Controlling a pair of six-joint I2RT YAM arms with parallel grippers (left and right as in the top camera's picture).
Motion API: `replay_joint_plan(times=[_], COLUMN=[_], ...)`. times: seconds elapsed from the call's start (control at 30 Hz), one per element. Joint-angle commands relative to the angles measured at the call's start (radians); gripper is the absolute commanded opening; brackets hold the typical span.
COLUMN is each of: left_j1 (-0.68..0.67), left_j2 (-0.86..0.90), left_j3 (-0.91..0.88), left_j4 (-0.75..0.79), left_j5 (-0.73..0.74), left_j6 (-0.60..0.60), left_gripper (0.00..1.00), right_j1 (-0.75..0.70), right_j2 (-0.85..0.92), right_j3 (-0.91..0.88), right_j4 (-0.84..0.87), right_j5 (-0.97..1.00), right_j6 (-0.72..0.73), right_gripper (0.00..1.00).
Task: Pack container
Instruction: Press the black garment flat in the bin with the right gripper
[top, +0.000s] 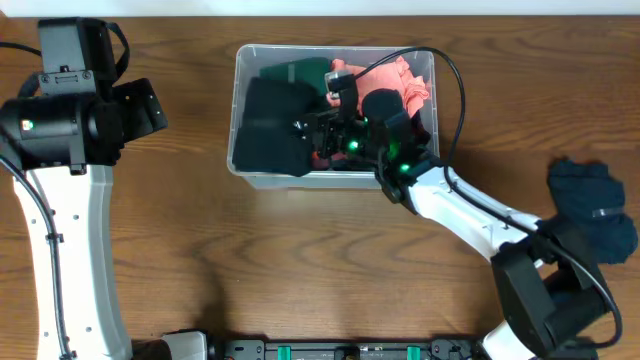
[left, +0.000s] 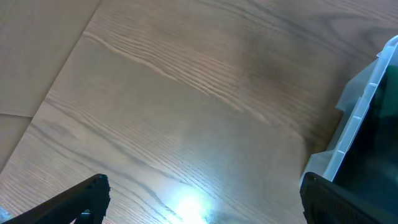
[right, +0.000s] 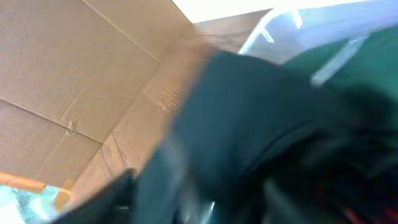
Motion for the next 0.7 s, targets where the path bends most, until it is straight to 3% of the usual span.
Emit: replay_joint_plan(times=[0.0, 0.13, 0.3, 0.4, 0.53, 0.57, 0.67], left_j1=[0.003, 0.003, 0.003, 0.003, 0.003, 0.003, 0.003], left_j2=[-0.002, -0.002, -0.002, -0.002, -0.002, -0.002, -0.002], left_j3=[0.006, 0.006, 0.006, 0.006, 0.006, 0.006, 0.006], left_j4=[-0.002, -0.002, -0.002, -0.002, -0.002, -0.002, -0.002], left_j5=[-0.012, -0.012, -0.012, -0.012, -0.012, -0.012, -0.012], left_j6=[-0.002, -0.002, -0.002, -0.002, -0.002, -0.002, -0.002], left_gripper=[0.98, 0.98, 0.98, 0.98, 0.98, 0.98, 0.98], right_j1=[0.004, -0.019, -0.031, -0.023, 0.011, 0.021, 0.053], right_j2=[0.001, 0.000, 0.000, 0.000, 0.000, 0.000, 0.004], right_j3=[0.029, 0.074, 0.172, 0.236, 0.272, 0.272, 0.272], right_j4=[0.014, 0.012, -0.080, -0.208, -0.352, -0.375, -0.428], right_j5=[-0.002, -0.051, -0.084, -0.056, 0.064, 0.095, 0.167], right_j6=[-0.014, -0.043, -0.101, -0.185, -0.313, -0.344, -0.449], right_gripper=[0.79, 0.88, 0.82, 0.63, 0.07, 0.01, 0.01])
